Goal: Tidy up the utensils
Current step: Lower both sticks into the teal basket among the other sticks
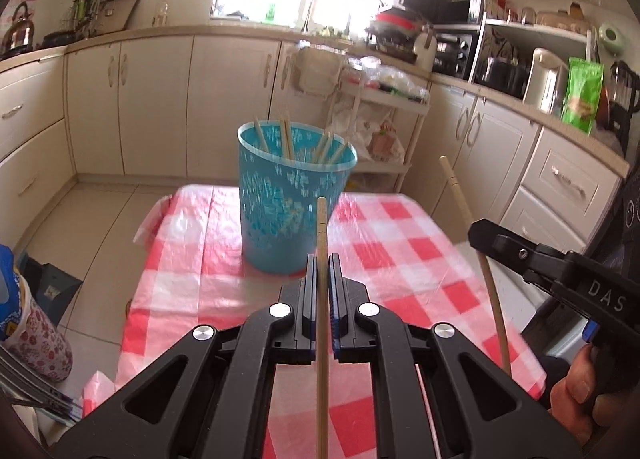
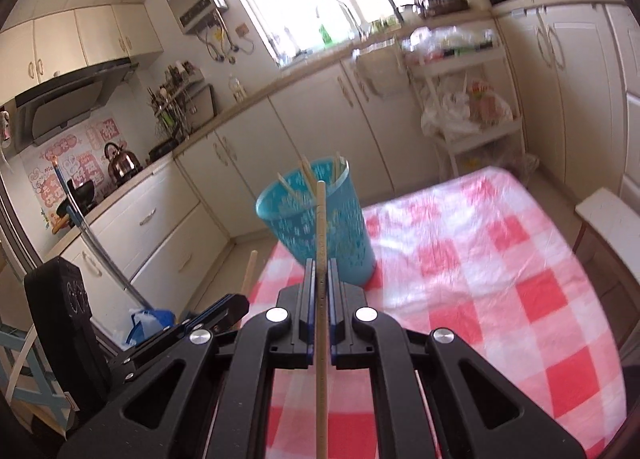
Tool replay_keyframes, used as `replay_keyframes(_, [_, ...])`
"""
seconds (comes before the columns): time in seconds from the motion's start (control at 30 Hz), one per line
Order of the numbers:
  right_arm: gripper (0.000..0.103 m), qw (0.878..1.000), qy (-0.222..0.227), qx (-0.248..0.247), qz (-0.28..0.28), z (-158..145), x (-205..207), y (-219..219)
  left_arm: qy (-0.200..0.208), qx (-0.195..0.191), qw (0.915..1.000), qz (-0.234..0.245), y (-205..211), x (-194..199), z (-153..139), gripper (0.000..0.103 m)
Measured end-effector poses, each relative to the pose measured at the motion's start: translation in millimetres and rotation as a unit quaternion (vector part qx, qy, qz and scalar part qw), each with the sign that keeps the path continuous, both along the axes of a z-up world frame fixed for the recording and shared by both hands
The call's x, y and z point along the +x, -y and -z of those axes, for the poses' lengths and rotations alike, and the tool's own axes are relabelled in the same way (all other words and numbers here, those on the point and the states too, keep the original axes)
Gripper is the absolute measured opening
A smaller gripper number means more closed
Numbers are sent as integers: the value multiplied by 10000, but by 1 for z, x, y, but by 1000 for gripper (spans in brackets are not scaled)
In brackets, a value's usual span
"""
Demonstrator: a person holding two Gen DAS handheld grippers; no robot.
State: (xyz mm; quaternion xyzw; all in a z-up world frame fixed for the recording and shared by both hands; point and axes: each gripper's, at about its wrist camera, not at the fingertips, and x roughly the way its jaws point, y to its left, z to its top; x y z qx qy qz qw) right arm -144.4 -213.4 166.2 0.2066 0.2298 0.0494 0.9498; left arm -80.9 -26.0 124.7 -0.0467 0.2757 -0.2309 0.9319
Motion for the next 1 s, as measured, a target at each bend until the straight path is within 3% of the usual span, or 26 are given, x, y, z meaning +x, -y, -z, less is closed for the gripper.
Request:
replay_keyframes(0.3, [6, 9954, 932, -177, 149, -51, 38, -7, 756, -656, 9948, -175, -19, 38, -60, 5])
replay_keyframes(0.47, [6, 9922, 1231, -87, 190, -69, 87, -7, 841, -1060, 9902, -334, -24, 79, -76, 5])
replay_keyframes(0.7, [6, 9885, 1463, 191, 329, -86, 146, -1, 1170, -1504, 9806, -457, -27, 121, -98, 5])
replay_keyframes(1.0, [6, 9879, 1490, 135, 413, -82, 193, -4, 1276, -1586, 9776, -527, -12, 159, -100, 5])
